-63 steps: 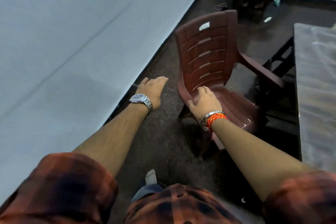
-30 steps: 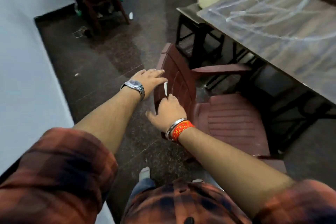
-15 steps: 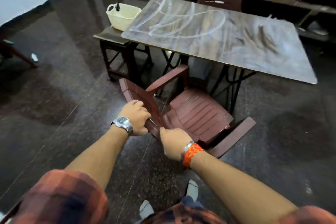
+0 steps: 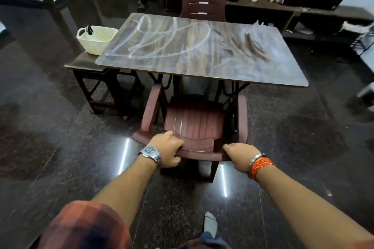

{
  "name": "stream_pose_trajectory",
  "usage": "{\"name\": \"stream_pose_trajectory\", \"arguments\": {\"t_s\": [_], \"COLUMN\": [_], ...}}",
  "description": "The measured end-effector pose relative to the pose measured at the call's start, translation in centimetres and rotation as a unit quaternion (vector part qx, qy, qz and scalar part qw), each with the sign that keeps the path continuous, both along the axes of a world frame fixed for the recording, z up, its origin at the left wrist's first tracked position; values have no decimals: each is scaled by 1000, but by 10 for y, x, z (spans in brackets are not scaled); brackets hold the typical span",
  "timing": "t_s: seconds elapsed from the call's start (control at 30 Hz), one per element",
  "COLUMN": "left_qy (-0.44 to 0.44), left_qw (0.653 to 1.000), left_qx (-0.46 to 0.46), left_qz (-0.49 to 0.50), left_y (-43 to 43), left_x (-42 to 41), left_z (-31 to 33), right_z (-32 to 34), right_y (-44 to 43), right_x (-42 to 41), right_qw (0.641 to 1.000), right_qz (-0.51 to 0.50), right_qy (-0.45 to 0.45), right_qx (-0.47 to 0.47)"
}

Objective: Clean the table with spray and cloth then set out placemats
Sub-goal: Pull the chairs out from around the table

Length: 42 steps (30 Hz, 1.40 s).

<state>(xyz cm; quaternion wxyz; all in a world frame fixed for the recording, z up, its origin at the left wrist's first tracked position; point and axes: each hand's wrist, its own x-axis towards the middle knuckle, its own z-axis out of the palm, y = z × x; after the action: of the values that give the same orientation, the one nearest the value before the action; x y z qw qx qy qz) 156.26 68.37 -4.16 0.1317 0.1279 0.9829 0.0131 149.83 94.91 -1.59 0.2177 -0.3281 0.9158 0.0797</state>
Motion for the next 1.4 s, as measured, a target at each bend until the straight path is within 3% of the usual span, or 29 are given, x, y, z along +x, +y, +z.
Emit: {"name": "stream_pose_trajectory", "arguments": {"t_s": [0.17, 0.47, 0.87, 0.97, 1.1, 1.4], "left_qy": [-80, -59, -41, -41, -41, -24], "left_qw": [991, 987, 992, 991, 991, 993], "left_qx": [-80, -135, -109, -116, -116, -109], "left_qz": [75, 58, 55, 58, 52, 47], "left_y": [-16, -25, -13, -19, -20, -10], "left_x": [-11, -26, -82, -96, -107, -131], "left_z": [-6, -14, -14, -16, -16, -15], "right_z": [-22, -36, -30, -35, -40, -34], "right_y": [-42, -45, -33, -34, -36, -29], "right_x": [3, -13, -71, -84, -97, -123], "right_qw": [998, 997, 997, 992, 988, 990], "right_qz": [-22, 43, 37, 41, 77, 54], "right_qy": [-5, 13, 41, 58, 106, 95], "right_qx": [-66, -63, -63, -105, -81, -83]}}
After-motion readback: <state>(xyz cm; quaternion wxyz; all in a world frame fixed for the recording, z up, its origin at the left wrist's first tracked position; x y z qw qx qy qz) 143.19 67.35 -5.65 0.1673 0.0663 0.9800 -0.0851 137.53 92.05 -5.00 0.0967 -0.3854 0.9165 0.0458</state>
